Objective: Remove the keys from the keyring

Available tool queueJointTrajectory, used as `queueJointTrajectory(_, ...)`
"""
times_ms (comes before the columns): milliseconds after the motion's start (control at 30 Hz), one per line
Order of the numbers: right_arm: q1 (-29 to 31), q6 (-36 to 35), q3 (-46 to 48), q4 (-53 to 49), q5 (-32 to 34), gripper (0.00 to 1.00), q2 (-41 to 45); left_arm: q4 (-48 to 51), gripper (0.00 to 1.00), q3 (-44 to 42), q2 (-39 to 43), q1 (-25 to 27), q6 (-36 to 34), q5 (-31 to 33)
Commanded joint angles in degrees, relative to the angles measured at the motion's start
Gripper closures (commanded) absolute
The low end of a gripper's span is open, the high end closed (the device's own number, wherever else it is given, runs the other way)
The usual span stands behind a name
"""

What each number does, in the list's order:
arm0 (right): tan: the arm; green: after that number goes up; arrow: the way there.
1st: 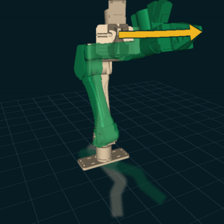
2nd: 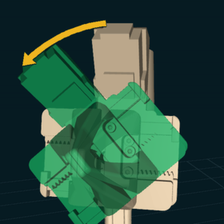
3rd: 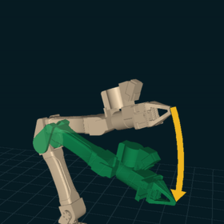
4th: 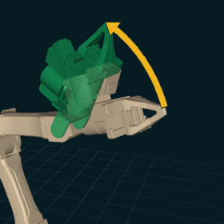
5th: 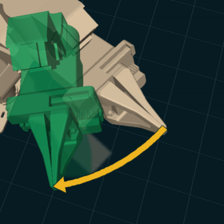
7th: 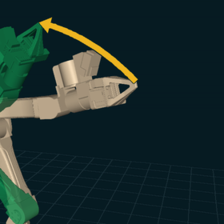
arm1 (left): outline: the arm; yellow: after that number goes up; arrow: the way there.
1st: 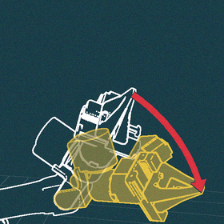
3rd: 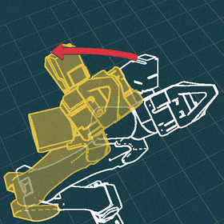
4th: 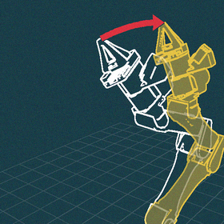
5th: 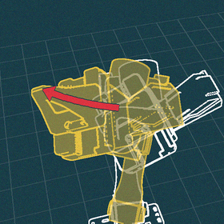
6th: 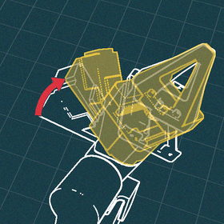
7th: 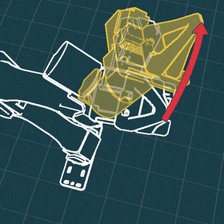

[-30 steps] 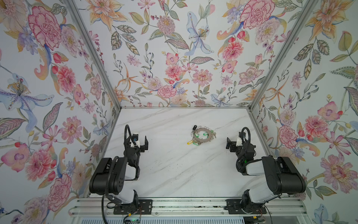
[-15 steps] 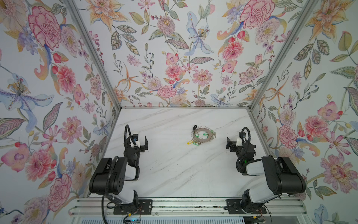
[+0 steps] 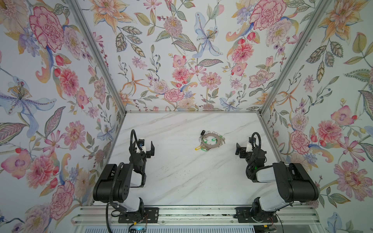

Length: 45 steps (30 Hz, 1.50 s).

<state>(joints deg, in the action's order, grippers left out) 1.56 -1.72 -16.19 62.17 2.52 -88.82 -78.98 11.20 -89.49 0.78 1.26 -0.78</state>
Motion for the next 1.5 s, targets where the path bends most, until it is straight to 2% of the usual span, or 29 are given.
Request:
queueJointTrajectory(0, 0.7, -0.7, -1.4, -0.9, 2.0, 0.01, 1.1, -0.3, 0.01, 0.9, -0.5, 0.5, -0.3, 1.4)
queueJointTrajectory(67, 1.7, -1.5, -2.8, -5.8, 3.5, 0.01, 3.6, 0.0, 0.01, 0.6, 1.3, 1.0, -0.7, 1.9)
queueJointTrajectory(100, 2.7, -1.5, -4.0, -10.1, 6.5, 0.01, 5.7, 1.4, 0.01, 0.8, 3.1, 1.5, -1.2, 2.3)
queueJointTrajectory(133, 3.6, -0.2, -5.9, -16.2, 9.4, 0.01, 8.1, 4.9, 0.01, 1.3, 5.2, 1.7, -1.4, 2.2)
queueJointTrajectory(200, 3.1, 3.8, -10.3, -28.0, 9.0, 0.01, 11.8, 13.8, 0.01, 3.7, 9.5, 1.9, -0.8, 2.3)
queueJointTrajectory(267, 1.9, 8.4, -13.1, -34.0, 5.6, 0.01, 13.3, 22.4, 0.01, 6.2, 13.3, 1.9, 2.0, 3.9)
queueJointTrajectory(333, 0.4, 15.3, -14.8, -37.1, 0.4, 0.01, 13.5, 29.1, 0.01, 8.1, 16.5, 1.7, 7.7, 7.2)
queueJointTrajectory(433, -1.8, 21.3, -17.9, -39.4, -13.4, 0.01, 11.2, 32.3, 0.01, 8.7, 19.6, 1.7, 9.6, 5.2)
queueJointTrajectory(533, -0.5, 22.3, -25.7, -49.4, -22.6, 0.03, 6.4, 37.1, 0.01, 10.6, 21.8, 1.6, 11.1, 1.7)
queueJointTrajectory(633, 2.4, 21.1, -32.9, -58.8, -27.3, 0.04, 1.4, 40.9, 0.01, 12.4, 22.4, 1.6, 14.3, -3.2)
queueJointTrajectory(733, 4.8, 21.0, -39.5, -66.4, -30.9, 0.10, -3.7, 41.7, 0.01, 12.1, 22.6, 1.7, 19.9, -9.0)
queueJointTrajectory(833, 6.8, 21.4, -43.8, -71.3, -30.0, 0.16, -8.6, 36.8, 0.01, 9.1, 21.9, 1.8, 26.8, -15.0)
queueJointTrajectory(900, 7.6, 21.3, -46.3, -74.0, -28.5, 0.23, -11.8, 33.8, 0.03, 7.0, 21.7, 2.6, 26.5, -17.6)
queueJointTrajectory(1133, 10.9, 20.0, -56.2, -83.0, -21.5, 0.41, -20.3, 26.9, 0.04, 0.0, 26.9, 7.0, 24.0, -13.8)
queueJointTrajectory(1333, 12.8, 17.8, -64.0, -90.0, -10.9, 0.45, -25.7, 26.5, 0.06, 0.5, 25.6, 7.4, 24.9, -16.2)
queueJointTrajectory(1467, 15.2, 15.7, -70.1, -96.5, -7.1, 0.47, -29.9, 25.2, 0.06, 1.0, 23.9, 7.7, 26.3, -18.4)
